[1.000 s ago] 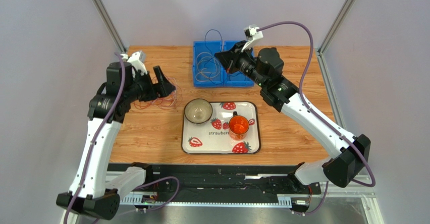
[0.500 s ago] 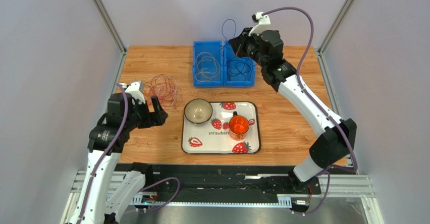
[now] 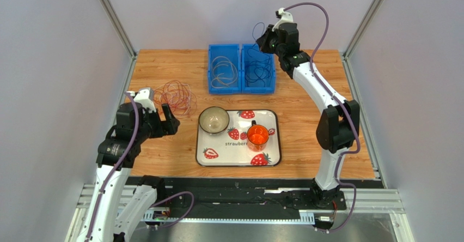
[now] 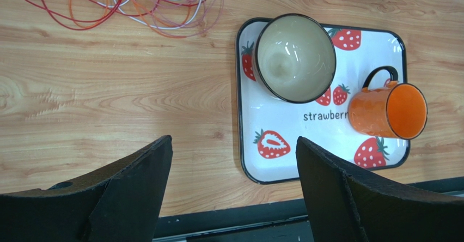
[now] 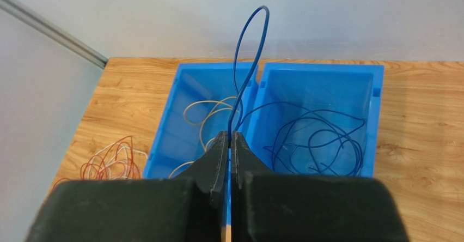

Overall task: Untangle the cables
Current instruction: Place the cable in the bin.

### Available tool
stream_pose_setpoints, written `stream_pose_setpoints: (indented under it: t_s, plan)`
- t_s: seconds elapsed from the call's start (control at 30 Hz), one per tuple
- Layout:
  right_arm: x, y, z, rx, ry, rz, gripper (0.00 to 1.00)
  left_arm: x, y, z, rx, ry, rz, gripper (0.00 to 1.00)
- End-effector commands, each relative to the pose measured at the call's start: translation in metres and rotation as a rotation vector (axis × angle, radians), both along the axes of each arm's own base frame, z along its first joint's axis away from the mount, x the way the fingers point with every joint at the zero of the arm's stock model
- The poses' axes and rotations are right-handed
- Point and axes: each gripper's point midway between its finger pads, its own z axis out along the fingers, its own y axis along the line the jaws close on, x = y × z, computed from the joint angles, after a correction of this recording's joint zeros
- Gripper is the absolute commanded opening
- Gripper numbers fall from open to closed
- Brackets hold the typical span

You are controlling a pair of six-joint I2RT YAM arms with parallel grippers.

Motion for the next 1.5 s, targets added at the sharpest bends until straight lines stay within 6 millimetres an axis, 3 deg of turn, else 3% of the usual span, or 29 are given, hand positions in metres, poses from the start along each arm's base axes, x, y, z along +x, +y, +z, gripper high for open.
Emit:
stream_pose_setpoints:
  t_s: [0.0,0.1,0.3,0.47,0.7,0.97,1.03,1.1,1.2,1.37,1.47]
  plan:
    - [0.026,0.000,0.001,0.035,-0.002,-0.014,0.00,0.006,0.002,0.008,-0.002,-0.041,0.019,0.91]
    - [0.038,0.000,0.002,0.036,-0.003,-0.022,0.00,0.007,0.004,0.008,0.003,-0.039,0.027,0.91]
    - [0.048,0.001,-0.045,0.024,0.099,-0.045,0.00,0.007,0.005,0.007,0.006,-0.039,0.033,0.90]
    - [0.043,-0.018,-0.093,-0.010,0.187,-0.146,0.00,0.007,0.005,0.008,0.005,-0.041,0.033,0.89]
    - [0.031,-0.022,-0.147,-0.032,0.310,-0.174,0.00,0.007,0.005,0.007,0.006,-0.036,0.033,0.89]
    - [0.019,-0.018,-0.183,-0.056,0.422,-0.147,0.00,0.007,0.005,0.007,0.006,-0.036,0.033,0.88]
    - [0.015,-0.013,-0.182,-0.050,0.433,-0.112,0.01,0.007,0.005,0.007,0.008,-0.038,0.036,0.88]
    - [0.012,-0.013,-0.179,-0.051,0.433,-0.102,0.08,0.007,0.005,0.007,0.008,-0.038,0.036,0.88]
    - [0.009,-0.013,-0.161,-0.052,0.408,-0.091,0.26,0.007,0.005,0.007,0.007,-0.038,0.034,0.88]
    - [-0.001,-0.009,-0.117,-0.047,0.339,-0.062,0.43,0.006,0.005,0.007,0.006,-0.039,0.036,0.88]
    - [-0.011,-0.009,-0.090,-0.043,0.299,-0.054,0.45,0.007,0.006,0.007,0.008,-0.038,0.039,0.88]
